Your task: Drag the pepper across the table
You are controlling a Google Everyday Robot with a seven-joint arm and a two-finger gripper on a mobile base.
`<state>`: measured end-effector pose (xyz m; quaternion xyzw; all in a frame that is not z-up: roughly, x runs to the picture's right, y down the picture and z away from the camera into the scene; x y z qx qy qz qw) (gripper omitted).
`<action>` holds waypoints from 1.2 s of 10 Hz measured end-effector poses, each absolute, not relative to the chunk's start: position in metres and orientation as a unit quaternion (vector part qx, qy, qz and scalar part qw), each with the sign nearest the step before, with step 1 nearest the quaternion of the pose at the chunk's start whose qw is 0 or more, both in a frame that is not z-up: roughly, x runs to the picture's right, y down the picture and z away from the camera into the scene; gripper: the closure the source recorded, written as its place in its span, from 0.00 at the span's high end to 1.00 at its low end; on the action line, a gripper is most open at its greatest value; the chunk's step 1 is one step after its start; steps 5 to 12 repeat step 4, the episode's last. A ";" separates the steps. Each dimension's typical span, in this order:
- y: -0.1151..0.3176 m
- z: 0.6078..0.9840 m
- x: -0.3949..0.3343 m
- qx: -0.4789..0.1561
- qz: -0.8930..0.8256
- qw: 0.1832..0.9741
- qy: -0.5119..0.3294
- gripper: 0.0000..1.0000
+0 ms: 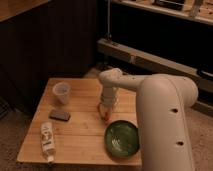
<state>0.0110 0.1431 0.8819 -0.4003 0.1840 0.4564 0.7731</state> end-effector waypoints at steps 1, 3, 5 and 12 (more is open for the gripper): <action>0.143 0.882 0.011 -0.400 0.456 0.773 0.184 0.03; 0.145 0.881 0.014 -0.401 0.457 0.773 0.183 0.03; 0.145 0.880 0.013 -0.401 0.456 0.773 0.184 0.03; 0.145 0.880 0.013 -0.401 0.456 0.773 0.184 0.03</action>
